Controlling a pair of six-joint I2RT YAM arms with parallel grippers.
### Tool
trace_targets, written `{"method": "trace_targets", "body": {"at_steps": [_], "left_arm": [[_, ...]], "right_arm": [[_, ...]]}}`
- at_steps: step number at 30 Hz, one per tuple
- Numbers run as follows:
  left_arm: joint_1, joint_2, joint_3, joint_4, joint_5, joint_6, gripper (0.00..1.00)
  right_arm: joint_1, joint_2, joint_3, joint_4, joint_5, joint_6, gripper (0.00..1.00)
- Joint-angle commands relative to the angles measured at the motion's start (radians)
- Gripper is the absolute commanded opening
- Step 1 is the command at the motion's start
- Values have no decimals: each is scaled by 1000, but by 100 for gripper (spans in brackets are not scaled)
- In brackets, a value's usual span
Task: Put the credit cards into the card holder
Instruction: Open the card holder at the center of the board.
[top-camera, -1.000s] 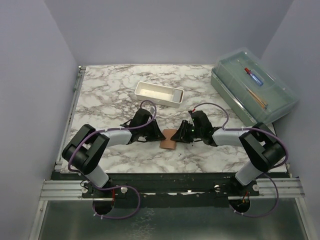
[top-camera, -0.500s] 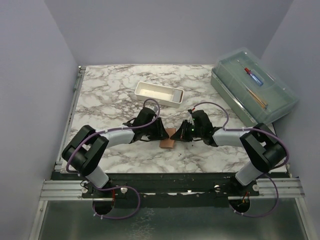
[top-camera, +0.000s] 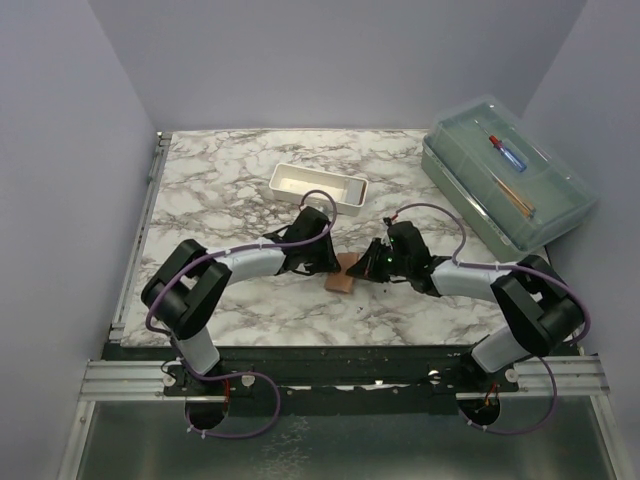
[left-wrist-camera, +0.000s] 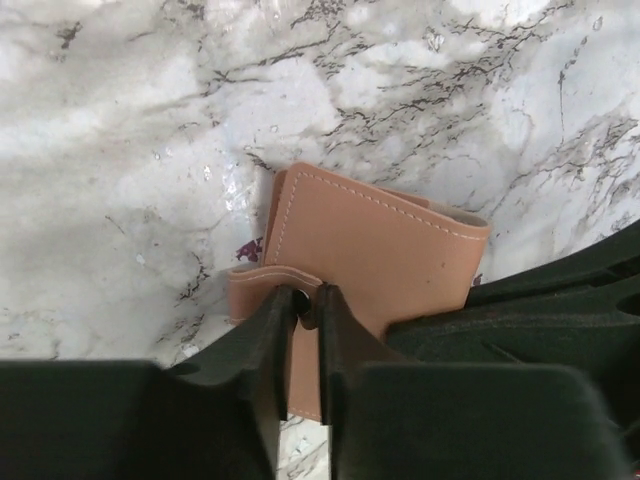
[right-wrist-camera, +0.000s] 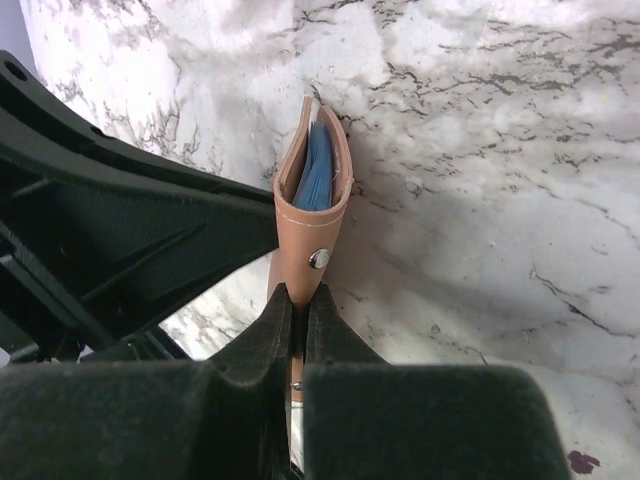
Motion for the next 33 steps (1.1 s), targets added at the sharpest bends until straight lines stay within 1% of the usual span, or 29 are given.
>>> {"method": "trace_targets", "body": {"at_steps": [1, 3, 7, 8, 9, 11, 14, 16, 18, 20, 22, 25, 29, 33], "left_arm": [[18, 27, -59, -123, -153, 70, 10], [40, -10, -84, -123, -120, 79, 0], [57, -95, -118, -112, -44, 98, 0], [57, -121, -124, -104, -18, 102, 0], [58, -149, -130, -97, 6, 103, 0], [58, -201, -135, -86, 49, 101, 0], [59, -277, -142, -55, 109, 77, 0], [59, -307, -150, -22, 148, 51, 0], [59, -322, -151, -6, 172, 26, 0], [59, -329, -144, -2, 189, 10, 0], [59, -335, -142, 10, 219, -6, 0], [59, -347, -142, 45, 271, -29, 0], [59, -357, -155, 94, 308, -60, 0], [59, -350, -164, 114, 313, -67, 0]], "right_arm": [[24, -83, -36, 21, -47, 19, 0], [23, -87, -52, 38, -69, 3, 0], [9, -70, -59, 38, -104, -18, 0], [3, -67, -56, 28, -103, -25, 2], [-1, -66, -49, 9, -87, -36, 11], [-2, -60, -7, -127, -3, -70, 29], [-2, -33, 93, -374, 158, -148, 41], [-1, -27, 136, -465, 211, -179, 45], [2, -51, 156, -514, 237, -195, 49], [6, -96, 148, -515, 219, -190, 56], [9, -141, 125, -462, 139, -174, 60], [12, -185, 99, -390, 48, -122, 63], [15, -225, 88, -371, 45, -74, 69], [26, -212, 105, -392, 63, -84, 72]]}}
